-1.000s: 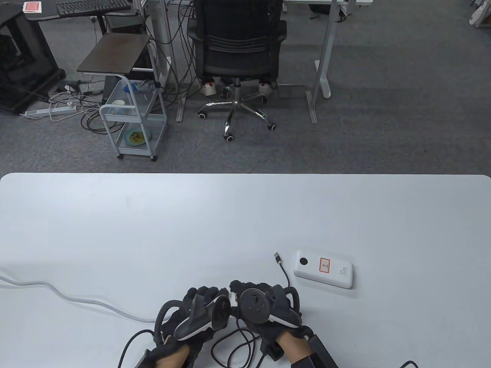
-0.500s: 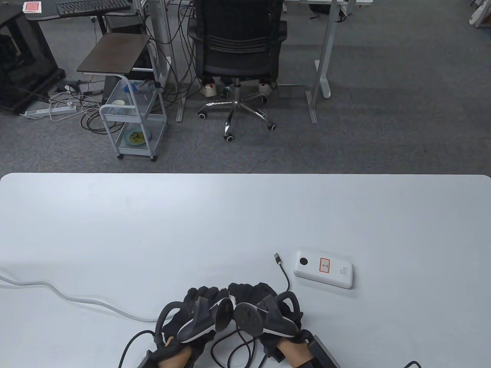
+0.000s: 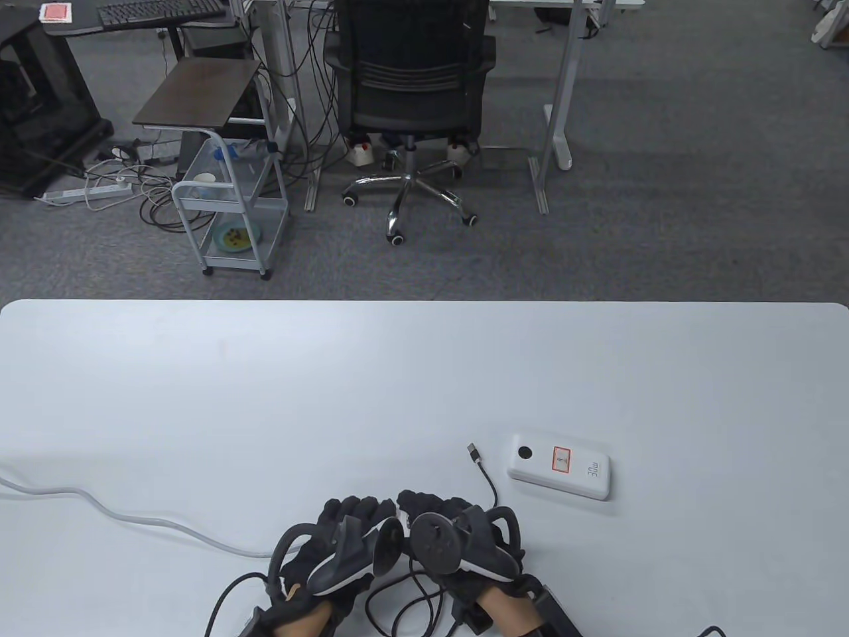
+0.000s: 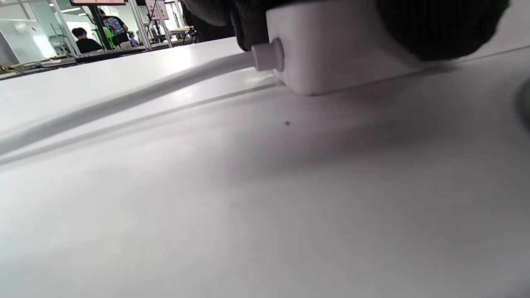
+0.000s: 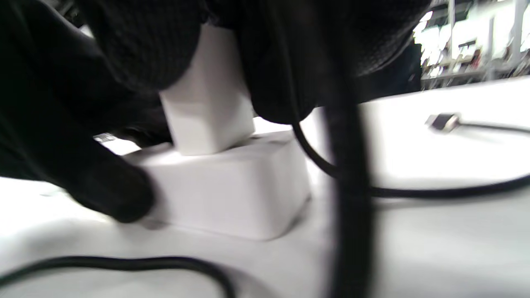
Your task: Unplug the charger and disconnect the battery pack
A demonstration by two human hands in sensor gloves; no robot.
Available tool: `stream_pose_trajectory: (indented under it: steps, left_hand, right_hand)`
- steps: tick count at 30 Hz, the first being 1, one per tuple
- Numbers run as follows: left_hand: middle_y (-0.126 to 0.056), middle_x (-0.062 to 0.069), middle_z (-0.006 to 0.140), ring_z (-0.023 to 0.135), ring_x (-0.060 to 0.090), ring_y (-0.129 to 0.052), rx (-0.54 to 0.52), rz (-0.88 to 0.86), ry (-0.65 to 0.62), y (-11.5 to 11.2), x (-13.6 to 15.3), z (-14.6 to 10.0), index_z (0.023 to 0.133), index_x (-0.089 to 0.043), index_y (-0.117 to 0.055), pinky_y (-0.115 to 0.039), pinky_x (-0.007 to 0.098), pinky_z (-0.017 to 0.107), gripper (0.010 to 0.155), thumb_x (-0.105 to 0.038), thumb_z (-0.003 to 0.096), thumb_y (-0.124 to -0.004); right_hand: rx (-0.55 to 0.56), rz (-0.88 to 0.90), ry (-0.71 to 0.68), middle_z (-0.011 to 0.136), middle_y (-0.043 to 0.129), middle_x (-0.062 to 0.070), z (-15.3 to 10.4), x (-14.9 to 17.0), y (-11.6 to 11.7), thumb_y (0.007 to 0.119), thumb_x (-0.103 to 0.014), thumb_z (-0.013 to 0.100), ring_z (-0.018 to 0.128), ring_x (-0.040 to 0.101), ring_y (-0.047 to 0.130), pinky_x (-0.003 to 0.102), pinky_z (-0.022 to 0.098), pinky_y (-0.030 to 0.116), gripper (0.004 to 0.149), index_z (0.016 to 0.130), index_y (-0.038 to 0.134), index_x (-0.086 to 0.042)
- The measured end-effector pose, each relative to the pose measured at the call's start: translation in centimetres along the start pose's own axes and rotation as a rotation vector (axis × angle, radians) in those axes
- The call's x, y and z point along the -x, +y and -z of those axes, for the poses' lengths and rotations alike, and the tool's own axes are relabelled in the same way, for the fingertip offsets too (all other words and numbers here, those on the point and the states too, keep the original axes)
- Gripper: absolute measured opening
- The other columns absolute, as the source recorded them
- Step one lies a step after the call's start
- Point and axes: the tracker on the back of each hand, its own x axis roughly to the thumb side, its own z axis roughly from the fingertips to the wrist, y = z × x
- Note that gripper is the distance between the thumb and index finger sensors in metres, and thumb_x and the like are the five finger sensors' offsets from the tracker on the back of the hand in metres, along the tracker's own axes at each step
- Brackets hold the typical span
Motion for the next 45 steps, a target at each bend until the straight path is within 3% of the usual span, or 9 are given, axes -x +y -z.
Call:
stream_pose_trajectory:
  steps: [4, 8, 11, 15, 27, 31, 37, 42, 45]
  left_hand:
    - [-0.070, -0.015, 0.118, 0.113, 0.016, -0.079, -0.004, 0.001, 0.004, 0.0, 0.0, 0.0, 0.112, -0.045, -0.054, -0.060, 0.039, 0.087, 0.079, -0.064, 0.0399, -0.079]
    - [-0.070, -0.015, 0.118, 0.113, 0.016, -0.079, -0.003, 0.006, 0.007, 0.0, -0.1, 0.0, 0.112, -0.045, -0.053, -0.060, 0.039, 0.087, 0.079, -0.064, 0.0400, -0.079]
    - [-0.070, -0.014, 0.118, 0.112, 0.017, -0.080, -0.013, 0.007, 0.005, -0.1, -0.1, 0.0, 0.112, -0.045, -0.054, -0.060, 0.039, 0.087, 0.079, -0.064, 0.0399, -0.078]
    - [-0.070, -0.015, 0.118, 0.113, 0.016, -0.079, -0.008, 0.002, 0.004, -0.1, -0.1, 0.0, 0.112, -0.046, -0.054, -0.060, 0.039, 0.087, 0.079, -0.064, 0.0397, -0.079]
    - [-0.070, -0.015, 0.118, 0.113, 0.016, -0.079, -0.001, 0.020, 0.028, 0.0, -0.3, 0.1, 0.112, -0.045, -0.053, -0.060, 0.038, 0.087, 0.079, -0.064, 0.0398, -0.078]
    - [-0.069, -0.016, 0.118, 0.113, 0.016, -0.079, 0.009, 0.019, 0.029, 0.0, -0.4, 0.2, 0.112, -0.046, -0.053, -0.060, 0.038, 0.087, 0.079, -0.064, 0.0396, -0.079]
    - [-0.070, -0.016, 0.118, 0.113, 0.016, -0.079, 0.006, 0.014, 0.020, 0.0, -0.2, 0.2, 0.111, -0.046, -0.053, -0.060, 0.038, 0.087, 0.079, -0.064, 0.0393, -0.079]
    - [-0.070, -0.016, 0.118, 0.113, 0.016, -0.079, 0.013, 0.004, 0.021, 0.1, -0.2, 0.3, 0.112, -0.046, -0.053, -0.060, 0.038, 0.087, 0.078, -0.063, 0.0394, -0.079]
    - [-0.070, -0.017, 0.118, 0.113, 0.015, -0.079, 0.020, 0.013, 0.027, 0.2, -0.3, 0.3, 0.111, -0.047, -0.053, -0.060, 0.038, 0.087, 0.079, -0.064, 0.0390, -0.080]
  right_hand:
    - [-0.074, 0.136, 0.037, 0.100, 0.077, 0.016, 0.4, 0.3, 0.2, 0.068, -0.045, 0.044, 0.073, 0.027, 0.092, 0.055, 0.062, 0.067, 0.069, 0.104, 0.054, -0.012]
    - [-0.044, 0.023, 0.023, 0.101, 0.077, 0.011, 0.1, 0.1, 0.0, 0.068, -0.046, 0.043, 0.075, 0.025, 0.092, 0.054, 0.064, 0.066, 0.069, 0.105, 0.054, -0.016]
    - [-0.063, 0.134, 0.069, 0.100, 0.076, 0.015, 0.2, 0.4, 0.2, 0.067, -0.044, 0.044, 0.075, 0.027, 0.091, 0.055, 0.063, 0.065, 0.070, 0.104, 0.053, -0.013]
    - [-0.018, 0.007, 0.014, 0.100, 0.077, 0.012, -0.2, -0.1, 0.1, 0.068, -0.045, 0.043, 0.075, 0.025, 0.092, 0.054, 0.064, 0.066, 0.069, 0.104, 0.054, -0.016]
    - [-0.043, 0.087, 0.024, 0.100, 0.074, 0.016, 0.3, 0.1, 0.2, 0.066, -0.041, 0.044, 0.077, 0.028, 0.089, 0.056, 0.065, 0.062, 0.070, 0.105, 0.052, -0.011]
    - [0.015, -0.020, -0.054, 0.101, 0.075, 0.014, -0.2, -0.2, 0.3, 0.064, -0.042, 0.043, 0.078, 0.028, 0.088, 0.056, 0.066, 0.062, 0.070, 0.105, 0.053, -0.012]
    - [-0.070, 0.174, 0.023, 0.103, 0.071, 0.015, 0.3, 0.7, 0.2, 0.068, -0.044, 0.045, 0.079, 0.029, 0.087, 0.055, 0.066, 0.060, 0.069, 0.105, 0.051, -0.014]
    - [-0.022, 0.123, 0.031, 0.101, 0.076, 0.008, 0.4, 0.6, 0.5, 0.077, -0.043, 0.040, 0.081, 0.026, 0.089, 0.054, 0.065, 0.062, 0.071, 0.103, 0.055, -0.020]
    - [0.037, -0.045, -0.044, 0.099, 0.079, 0.009, -0.1, -0.4, 0.3, 0.077, -0.043, 0.040, 0.079, 0.025, 0.090, 0.053, 0.066, 0.062, 0.071, 0.103, 0.057, -0.019]
